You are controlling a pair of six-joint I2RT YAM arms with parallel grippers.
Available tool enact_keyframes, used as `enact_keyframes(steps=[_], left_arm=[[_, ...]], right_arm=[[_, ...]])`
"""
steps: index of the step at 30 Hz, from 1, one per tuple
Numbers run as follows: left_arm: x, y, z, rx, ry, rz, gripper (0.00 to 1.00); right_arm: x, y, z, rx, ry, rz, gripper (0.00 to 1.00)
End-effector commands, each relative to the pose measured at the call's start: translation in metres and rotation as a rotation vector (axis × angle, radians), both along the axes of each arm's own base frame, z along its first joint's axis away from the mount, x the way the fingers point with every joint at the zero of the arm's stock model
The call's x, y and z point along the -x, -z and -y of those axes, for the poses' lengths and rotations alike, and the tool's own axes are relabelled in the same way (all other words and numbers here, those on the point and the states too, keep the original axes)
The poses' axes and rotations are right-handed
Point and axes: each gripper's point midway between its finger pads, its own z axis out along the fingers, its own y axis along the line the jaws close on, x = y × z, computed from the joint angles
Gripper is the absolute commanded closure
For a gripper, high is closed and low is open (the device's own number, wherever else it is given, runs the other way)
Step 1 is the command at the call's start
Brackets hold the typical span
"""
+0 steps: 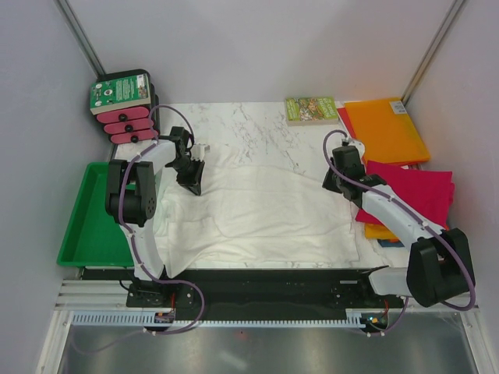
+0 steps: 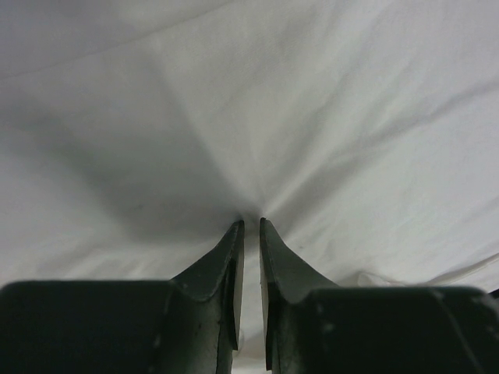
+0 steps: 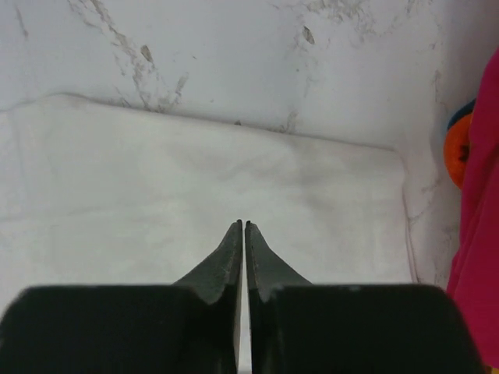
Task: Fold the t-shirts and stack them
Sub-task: Grap the side of the flattened tshirt furthest away from the robot with both arms
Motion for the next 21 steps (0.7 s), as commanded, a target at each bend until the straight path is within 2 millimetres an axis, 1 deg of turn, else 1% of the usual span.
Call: enact_keyframes(steps=[1, 2, 3, 4, 5, 6, 7, 11, 12, 14, 15, 16, 18, 21], left_arm=[[0.002, -0.001, -0.001, -0.004, -0.018, 0.005, 0.80], [0.001, -0.002, -0.001, -0.002, -0.019, 0.006, 0.80], [0.001, -0.001, -0.001, -0.001, -0.019, 0.005, 0.80], [0.001, -0.003, -0.001, -0.001, -0.019, 0.008, 0.80], [0.002, -0.003, -0.001, 0.001, -0.020, 0.006, 0.80], [0.001, -0.004, 0.000, 0.002, -0.020, 0.012, 0.80], [0.001, -0.005, -0.001, 0.002, -0.019, 0.014, 0.80], [0.001, -0.008, 0.000, 0.004, -0.018, 0.022, 0.80], [0.002, -0.007, 0.000, 0.005, -0.019, 0.018, 0.80], [0.001, -0.008, 0.001, 0.012, -0.020, 0.018, 0.80], [0.001, -0.008, 0.001, 0.013, -0.021, 0.016, 0.80], [0.001, -0.008, 0.002, 0.015, -0.021, 0.018, 0.80], [0.000, -0.008, 0.002, 0.015, -0.019, 0.021, 0.80], [0.000, -0.007, 0.001, 0.013, -0.018, 0.016, 0.80]], right_arm=[[0.022, 0.018, 0.020, 0.058, 0.079, -0.052, 0.61], [0.022, 0.021, 0.030, 0.078, 0.119, -0.053, 0.50], [0.022, 0.023, 0.035, 0.075, 0.140, -0.060, 0.40], [0.021, 0.030, 0.038, 0.061, 0.169, -0.082, 0.23], [0.021, 0.036, 0.043, 0.038, 0.187, -0.106, 0.18], [0.019, 0.043, 0.045, 0.032, 0.200, -0.124, 0.15], [0.017, 0.046, 0.047, 0.026, 0.210, -0.127, 0.13], [0.004, 0.049, 0.053, -0.027, 0.294, -0.094, 0.15], [0.002, 0.053, 0.054, -0.034, 0.307, -0.101, 0.19], [-0.001, 0.058, 0.057, -0.053, 0.339, -0.101, 0.23], [-0.001, 0.064, 0.058, -0.058, 0.346, -0.118, 0.28], [-0.002, 0.067, 0.059, -0.067, 0.353, -0.118, 0.30], [-0.003, 0.072, 0.061, -0.065, 0.366, -0.121, 0.32], [-0.005, 0.077, 0.067, -0.054, 0.387, -0.117, 0.33]])
